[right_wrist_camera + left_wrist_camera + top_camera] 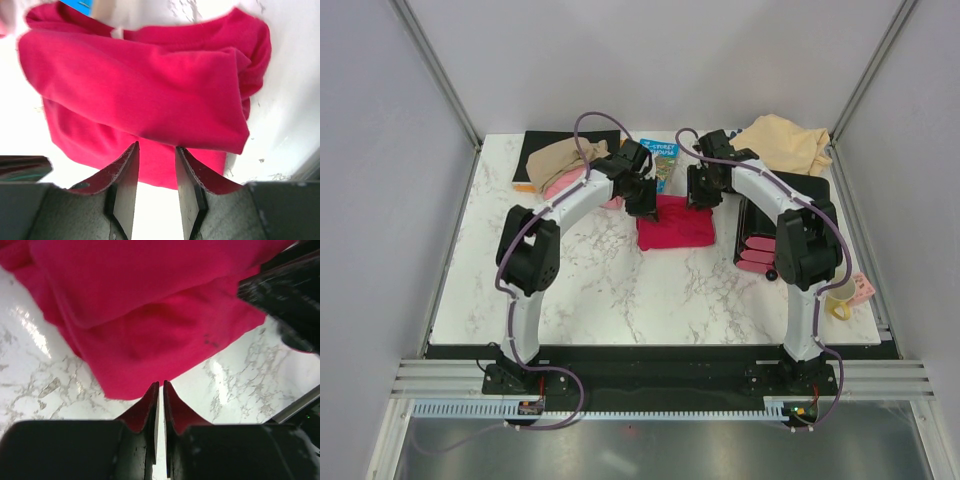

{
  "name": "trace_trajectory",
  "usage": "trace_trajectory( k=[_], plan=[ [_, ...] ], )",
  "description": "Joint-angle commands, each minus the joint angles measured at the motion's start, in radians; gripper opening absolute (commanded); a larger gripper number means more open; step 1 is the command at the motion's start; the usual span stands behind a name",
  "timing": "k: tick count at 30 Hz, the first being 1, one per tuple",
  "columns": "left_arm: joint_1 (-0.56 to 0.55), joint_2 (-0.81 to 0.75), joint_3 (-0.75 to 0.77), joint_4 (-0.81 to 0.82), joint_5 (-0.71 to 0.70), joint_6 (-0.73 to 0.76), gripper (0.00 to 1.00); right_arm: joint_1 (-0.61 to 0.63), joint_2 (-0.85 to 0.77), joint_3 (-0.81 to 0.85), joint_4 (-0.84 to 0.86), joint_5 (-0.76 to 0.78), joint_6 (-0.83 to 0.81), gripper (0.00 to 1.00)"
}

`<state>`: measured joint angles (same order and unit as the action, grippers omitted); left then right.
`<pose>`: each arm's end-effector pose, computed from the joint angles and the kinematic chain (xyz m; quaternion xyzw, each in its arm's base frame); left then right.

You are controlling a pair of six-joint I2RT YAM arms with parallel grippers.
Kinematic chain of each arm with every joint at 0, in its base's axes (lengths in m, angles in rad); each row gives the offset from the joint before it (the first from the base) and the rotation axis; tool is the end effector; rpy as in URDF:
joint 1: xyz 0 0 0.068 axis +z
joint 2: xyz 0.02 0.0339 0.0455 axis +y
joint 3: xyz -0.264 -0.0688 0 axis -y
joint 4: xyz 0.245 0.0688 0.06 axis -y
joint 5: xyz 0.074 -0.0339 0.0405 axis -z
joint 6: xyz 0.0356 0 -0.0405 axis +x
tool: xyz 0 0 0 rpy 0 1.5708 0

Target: Fold and stack the t-shirts

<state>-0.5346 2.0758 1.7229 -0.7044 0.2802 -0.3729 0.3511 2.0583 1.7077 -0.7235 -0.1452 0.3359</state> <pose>0.3835 -0.2385 0.2219 0.1127 0.9518 -0.2316 0.1668 0.4174 0.1584 0.2229 -0.0252 0.9666 0.1488 0.2072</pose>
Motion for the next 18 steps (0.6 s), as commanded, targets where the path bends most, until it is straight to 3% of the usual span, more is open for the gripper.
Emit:
trace_trajectory(
  k=[1,10,18],
  plan=[
    [-0.028,0.082,0.119,0.013,0.047,0.040,0.14,-0.004,-0.001,0.073,-0.005,-0.033,-0.011,0.41],
    [-0.079,0.251,0.251,0.011,0.065,0.028,0.13,-0.003,0.103,0.156,0.038,-0.021,-0.011,0.40],
    [-0.116,0.175,0.000,0.043,0.037,0.046,0.11,-0.006,0.256,0.340,0.056,-0.024,0.017,0.39]
  ],
)
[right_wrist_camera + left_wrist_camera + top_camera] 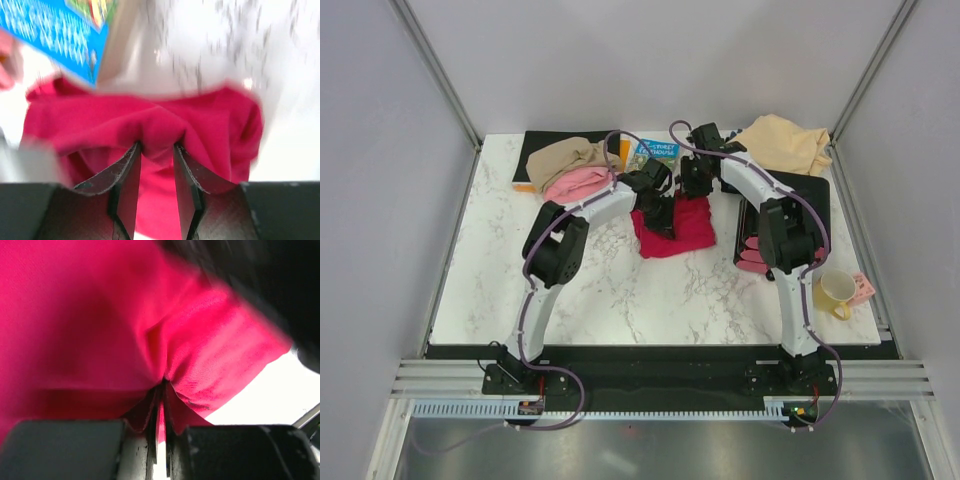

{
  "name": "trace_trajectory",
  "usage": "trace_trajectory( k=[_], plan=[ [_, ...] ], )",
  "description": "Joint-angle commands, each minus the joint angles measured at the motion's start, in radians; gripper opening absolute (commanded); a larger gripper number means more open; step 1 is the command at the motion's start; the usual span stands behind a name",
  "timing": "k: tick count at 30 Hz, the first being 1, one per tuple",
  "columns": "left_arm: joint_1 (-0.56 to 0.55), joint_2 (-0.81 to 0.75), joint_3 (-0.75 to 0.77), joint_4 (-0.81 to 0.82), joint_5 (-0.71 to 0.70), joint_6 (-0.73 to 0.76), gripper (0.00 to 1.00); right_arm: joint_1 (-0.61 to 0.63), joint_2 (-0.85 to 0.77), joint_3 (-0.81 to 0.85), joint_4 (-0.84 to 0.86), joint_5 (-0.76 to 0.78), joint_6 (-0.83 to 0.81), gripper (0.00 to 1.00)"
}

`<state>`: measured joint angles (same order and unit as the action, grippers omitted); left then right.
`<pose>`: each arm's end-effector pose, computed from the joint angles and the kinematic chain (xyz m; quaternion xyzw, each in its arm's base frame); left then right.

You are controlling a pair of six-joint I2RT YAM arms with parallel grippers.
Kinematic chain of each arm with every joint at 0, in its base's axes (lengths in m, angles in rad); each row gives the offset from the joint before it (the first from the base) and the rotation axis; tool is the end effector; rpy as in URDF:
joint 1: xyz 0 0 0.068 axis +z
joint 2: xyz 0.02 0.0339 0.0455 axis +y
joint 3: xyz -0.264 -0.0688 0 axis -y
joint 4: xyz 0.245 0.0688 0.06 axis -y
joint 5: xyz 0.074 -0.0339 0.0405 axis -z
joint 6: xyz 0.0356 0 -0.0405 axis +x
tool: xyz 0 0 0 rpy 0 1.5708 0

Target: Fold and stack the t-shirts

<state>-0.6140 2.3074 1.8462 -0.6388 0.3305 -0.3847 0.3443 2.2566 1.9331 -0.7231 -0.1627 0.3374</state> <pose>0.3957 -0.2931 0.1578 0.1478 0.9485 -0.2506 0.1254 0.4623 0.1719 0.2023 -0.0244 0.9626 0.1603 0.2172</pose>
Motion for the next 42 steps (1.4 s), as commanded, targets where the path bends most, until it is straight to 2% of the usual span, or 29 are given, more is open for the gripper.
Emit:
trace_trajectory(
  k=[1,7,11,20,23,26,27,29,32,35,42],
  plan=[
    [-0.036,-0.072,-0.148,-0.018,-0.022,0.066,0.10,0.001,0.069,0.150,0.062,-0.008,0.026,0.39],
    [-0.036,-0.175,-0.327,-0.006,-0.070,0.107,0.09,0.001,0.095,0.225,0.116,-0.008,0.046,0.39],
    [-0.036,-0.235,-0.396,0.017,-0.045,0.089,0.09,0.001,0.112,0.250,0.110,-0.020,0.055,0.39],
    [-0.032,-0.364,-0.423,0.011,-0.033,0.096,0.11,-0.004,-0.086,0.136,0.047,-0.064,0.032,0.39],
    [0.005,-0.427,-0.404,0.013,-0.076,0.073,0.20,0.002,-0.182,0.069,-0.013,-0.116,0.022,0.39],
    [0.043,-0.459,-0.358,0.010,-0.120,0.066,0.25,0.027,-0.338,-0.051,-0.033,-0.112,0.012,0.40],
    [0.052,-0.454,-0.331,0.008,-0.123,0.069,0.29,0.047,-0.365,-0.118,-0.033,-0.109,0.012,0.40],
    [0.066,-0.436,-0.305,0.004,-0.143,0.081,0.30,0.073,-0.428,-0.181,-0.035,-0.100,0.017,0.40],
    [0.079,-0.379,-0.254,-0.002,-0.151,0.090,0.30,0.116,-0.465,-0.348,-0.006,-0.103,0.048,0.40],
    [0.086,-0.309,-0.202,-0.007,-0.148,0.079,0.30,0.162,-0.486,-0.448,0.048,-0.077,0.078,0.40],
    [0.085,-0.220,-0.156,-0.004,-0.150,0.079,0.30,0.209,-0.477,-0.592,0.151,0.011,0.118,0.39]
  ],
)
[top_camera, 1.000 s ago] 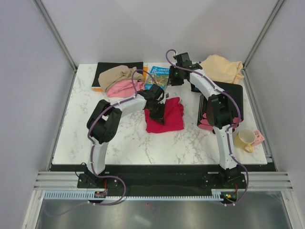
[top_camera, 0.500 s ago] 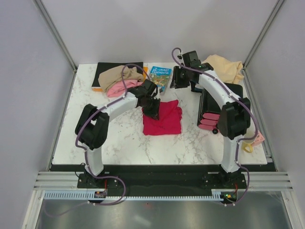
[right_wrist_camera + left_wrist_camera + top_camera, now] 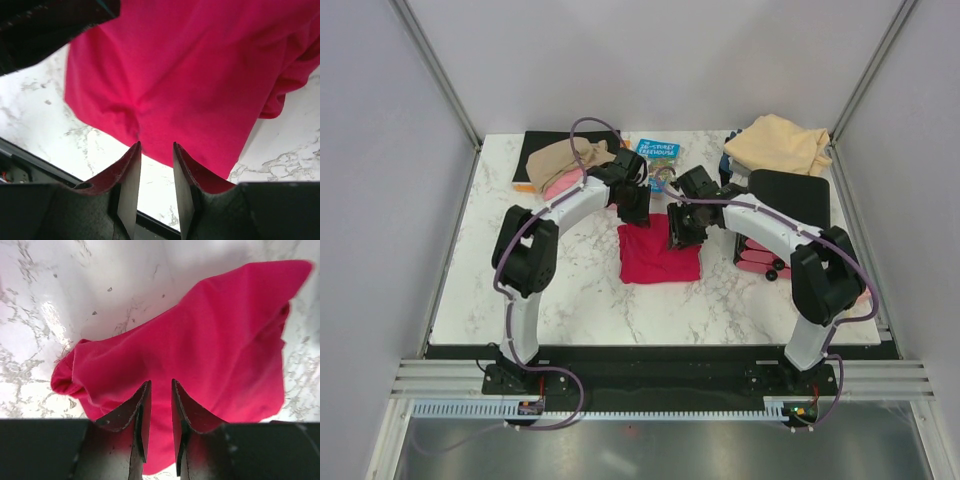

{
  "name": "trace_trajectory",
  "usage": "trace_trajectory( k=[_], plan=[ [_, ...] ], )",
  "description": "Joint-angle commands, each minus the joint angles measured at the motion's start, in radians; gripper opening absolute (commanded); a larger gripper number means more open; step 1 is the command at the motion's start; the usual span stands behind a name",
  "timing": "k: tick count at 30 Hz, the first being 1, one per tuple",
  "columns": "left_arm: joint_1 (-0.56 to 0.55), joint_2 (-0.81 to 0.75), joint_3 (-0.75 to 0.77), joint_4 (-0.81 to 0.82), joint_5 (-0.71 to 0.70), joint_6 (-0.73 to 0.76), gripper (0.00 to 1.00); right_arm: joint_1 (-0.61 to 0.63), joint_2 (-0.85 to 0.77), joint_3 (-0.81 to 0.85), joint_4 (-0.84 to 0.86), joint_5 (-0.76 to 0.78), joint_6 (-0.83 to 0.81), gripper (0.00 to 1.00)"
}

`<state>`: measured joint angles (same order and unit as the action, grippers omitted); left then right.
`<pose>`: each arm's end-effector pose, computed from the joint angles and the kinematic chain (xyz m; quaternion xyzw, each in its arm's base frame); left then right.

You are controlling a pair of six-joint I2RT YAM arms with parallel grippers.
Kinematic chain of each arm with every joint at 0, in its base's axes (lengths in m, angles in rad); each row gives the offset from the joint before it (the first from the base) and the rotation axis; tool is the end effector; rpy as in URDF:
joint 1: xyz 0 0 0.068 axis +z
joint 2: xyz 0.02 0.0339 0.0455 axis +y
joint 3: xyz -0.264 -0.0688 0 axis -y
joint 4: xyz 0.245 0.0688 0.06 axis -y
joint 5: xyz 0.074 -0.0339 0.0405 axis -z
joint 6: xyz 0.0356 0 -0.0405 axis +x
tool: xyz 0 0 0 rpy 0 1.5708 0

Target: Fold and stack the t-shirts

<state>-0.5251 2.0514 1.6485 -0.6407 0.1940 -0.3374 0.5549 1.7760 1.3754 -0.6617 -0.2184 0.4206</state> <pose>0.3823 -0.2294 0.2126 0.1152 0.9543 -0.1933 0.1965 0.3153 0.2045 0.2367 -0.0919 0.9581 0.2103 0.1714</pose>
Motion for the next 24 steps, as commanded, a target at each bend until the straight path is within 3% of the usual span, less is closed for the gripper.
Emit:
trace_trajectory(
  k=[1,7,11,24],
  plan=[
    [-0.004,0.039,0.039,-0.001,-0.014,0.028,0.29,-0.001,0.013,-0.039,0.094,0.070,0.037,0.39],
    [-0.001,0.056,-0.052,0.033,-0.131,0.005,0.27,0.004,0.068,-0.099,0.106,0.120,0.021,0.37],
    [0.004,0.096,-0.085,0.039,-0.149,-0.011,0.20,0.004,0.062,-0.157,0.096,0.126,0.020,0.36],
    [0.056,0.061,-0.131,0.046,-0.215,-0.014,0.20,0.013,-0.038,-0.236,0.007,0.154,0.012,0.36]
  ],
)
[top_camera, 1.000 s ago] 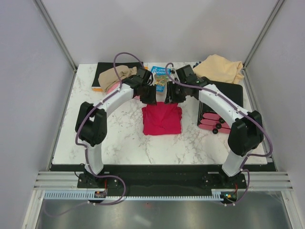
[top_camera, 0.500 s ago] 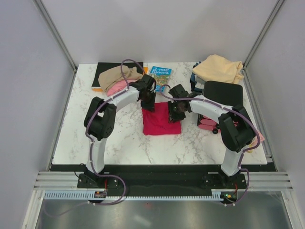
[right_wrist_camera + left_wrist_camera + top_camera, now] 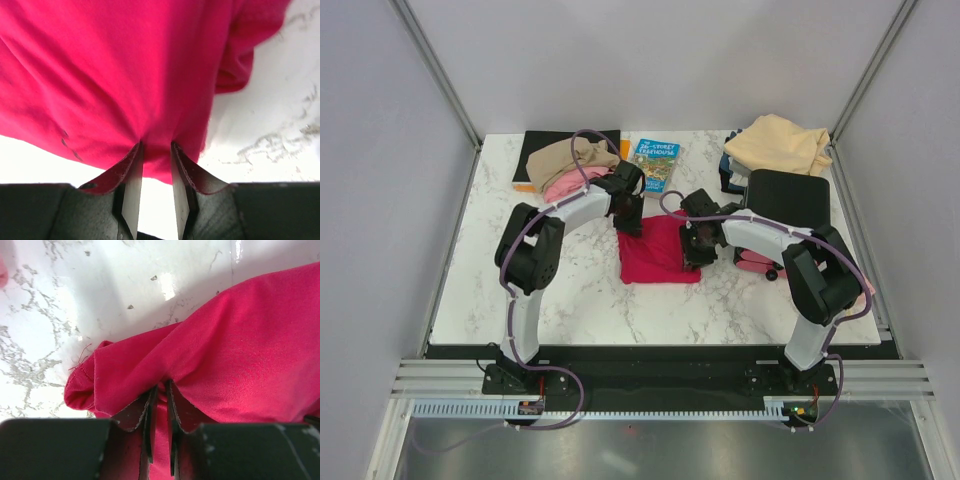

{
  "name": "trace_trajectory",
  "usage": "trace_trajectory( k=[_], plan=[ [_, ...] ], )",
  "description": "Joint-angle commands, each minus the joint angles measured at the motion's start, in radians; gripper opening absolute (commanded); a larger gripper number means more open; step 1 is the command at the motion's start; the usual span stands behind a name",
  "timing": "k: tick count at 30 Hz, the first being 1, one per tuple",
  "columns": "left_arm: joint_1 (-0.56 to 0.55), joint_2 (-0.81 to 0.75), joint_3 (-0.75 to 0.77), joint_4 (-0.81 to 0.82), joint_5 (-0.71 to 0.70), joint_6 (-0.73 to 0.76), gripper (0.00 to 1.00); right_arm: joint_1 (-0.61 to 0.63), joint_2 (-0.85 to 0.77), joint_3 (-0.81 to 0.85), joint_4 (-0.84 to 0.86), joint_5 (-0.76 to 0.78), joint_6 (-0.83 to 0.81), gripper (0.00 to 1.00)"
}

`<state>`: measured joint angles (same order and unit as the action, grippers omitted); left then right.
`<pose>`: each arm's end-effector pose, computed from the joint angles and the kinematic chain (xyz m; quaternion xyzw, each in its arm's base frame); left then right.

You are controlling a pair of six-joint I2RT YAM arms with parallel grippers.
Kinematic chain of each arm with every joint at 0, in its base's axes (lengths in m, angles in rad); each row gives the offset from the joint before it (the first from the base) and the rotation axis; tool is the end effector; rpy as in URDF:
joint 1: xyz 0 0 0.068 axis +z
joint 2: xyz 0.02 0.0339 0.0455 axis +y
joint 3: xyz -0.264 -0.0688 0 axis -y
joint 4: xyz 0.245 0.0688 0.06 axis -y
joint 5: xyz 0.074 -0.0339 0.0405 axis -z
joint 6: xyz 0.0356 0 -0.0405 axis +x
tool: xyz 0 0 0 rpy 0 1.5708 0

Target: Fold and stack the t-shirts

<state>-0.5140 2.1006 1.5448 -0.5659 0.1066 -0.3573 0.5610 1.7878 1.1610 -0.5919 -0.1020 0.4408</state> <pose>0.3819 -0.2200 0.1645 0.0880 0.9696 -0.1409 0.1797 0.2929 0.1883 0.1735 -0.0680 0.9810 0.1280 0.1293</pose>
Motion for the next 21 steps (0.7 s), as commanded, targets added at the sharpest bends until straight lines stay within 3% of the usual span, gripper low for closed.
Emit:
trace_trajectory(
  k=[1,8,12,17,21],
  plan=[
    [0.058,0.001,-0.026,-0.034,-0.133,0.006,0.21,0.007,-0.063,-0.026,-0.068,0.041,-0.008,0.36],
    [0.112,-0.051,0.049,-0.069,-0.147,0.038,0.28,0.008,-0.091,0.025,-0.104,0.047,-0.017,0.37],
    [0.111,-0.100,0.075,-0.094,-0.075,0.050,0.31,0.005,-0.074,0.124,-0.120,0.073,-0.039,0.37],
    [0.108,-0.189,0.040,-0.103,0.007,0.052,0.38,-0.012,0.028,0.377,-0.135,0.073,-0.066,0.38],
    [0.097,-0.234,0.015,-0.124,0.051,0.060,0.39,-0.018,0.204,0.580,-0.148,0.059,-0.083,0.38]
  ],
)
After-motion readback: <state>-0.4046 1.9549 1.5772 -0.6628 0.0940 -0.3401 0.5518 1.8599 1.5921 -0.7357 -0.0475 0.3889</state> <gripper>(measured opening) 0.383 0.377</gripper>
